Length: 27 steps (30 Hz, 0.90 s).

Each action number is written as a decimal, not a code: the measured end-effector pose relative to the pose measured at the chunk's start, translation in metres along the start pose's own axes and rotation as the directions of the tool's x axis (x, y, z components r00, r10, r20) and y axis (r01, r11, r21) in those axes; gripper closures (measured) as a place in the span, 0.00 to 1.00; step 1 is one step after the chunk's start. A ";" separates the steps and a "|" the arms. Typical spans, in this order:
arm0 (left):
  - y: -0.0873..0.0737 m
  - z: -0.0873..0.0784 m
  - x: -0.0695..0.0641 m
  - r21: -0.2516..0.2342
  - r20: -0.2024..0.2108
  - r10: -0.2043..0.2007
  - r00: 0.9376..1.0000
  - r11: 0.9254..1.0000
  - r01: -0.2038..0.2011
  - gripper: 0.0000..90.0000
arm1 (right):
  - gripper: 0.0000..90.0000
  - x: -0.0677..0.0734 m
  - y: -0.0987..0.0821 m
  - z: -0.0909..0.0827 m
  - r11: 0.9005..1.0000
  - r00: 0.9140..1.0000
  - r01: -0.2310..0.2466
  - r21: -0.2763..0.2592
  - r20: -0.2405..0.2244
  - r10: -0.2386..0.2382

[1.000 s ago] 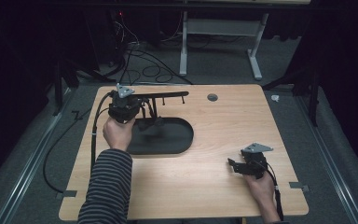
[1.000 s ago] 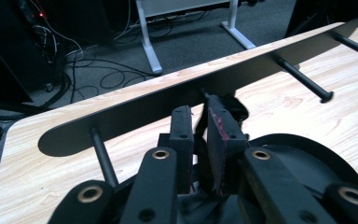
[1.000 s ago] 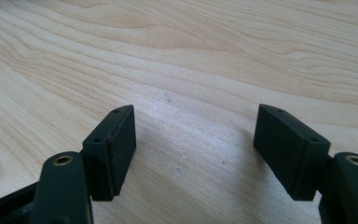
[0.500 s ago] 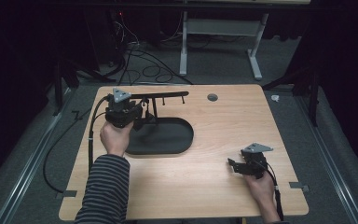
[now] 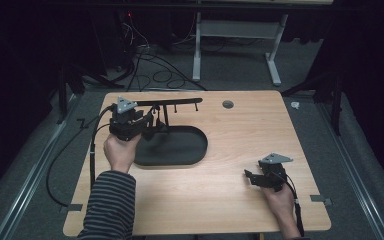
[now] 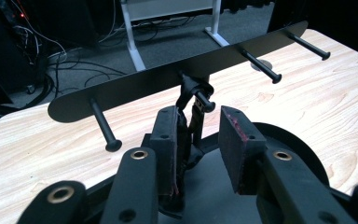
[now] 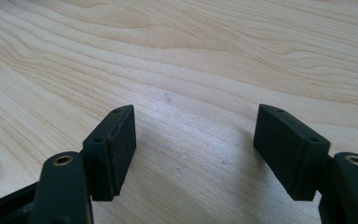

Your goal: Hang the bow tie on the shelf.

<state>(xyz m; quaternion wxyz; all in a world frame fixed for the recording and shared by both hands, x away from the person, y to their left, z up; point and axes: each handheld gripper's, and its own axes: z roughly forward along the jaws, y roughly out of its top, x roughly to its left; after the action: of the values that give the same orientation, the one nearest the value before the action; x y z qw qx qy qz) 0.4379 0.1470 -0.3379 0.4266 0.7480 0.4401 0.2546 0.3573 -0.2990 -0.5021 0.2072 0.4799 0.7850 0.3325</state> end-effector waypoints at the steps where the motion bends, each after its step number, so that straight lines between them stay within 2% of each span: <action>1: 0.000 0.000 0.000 0.000 0.000 0.000 1.000 1.000 0.000 0.75 | 0.35 0.000 0.000 0.000 1.000 1.000 0.000 0.000 0.000 0.000; 27: -0.020 -0.019 0.001 0.000 -0.002 -0.002 1.000 1.000 0.002 0.71 | 0.35 0.000 0.000 0.000 1.000 1.000 0.002 -0.001 0.001 -0.002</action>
<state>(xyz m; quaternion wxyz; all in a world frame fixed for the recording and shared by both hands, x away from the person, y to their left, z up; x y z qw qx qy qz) 0.4149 0.1606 -0.3455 0.4263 0.7473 0.4415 0.2548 0.3573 -0.2989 -0.5022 0.2080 0.4793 0.7852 0.3325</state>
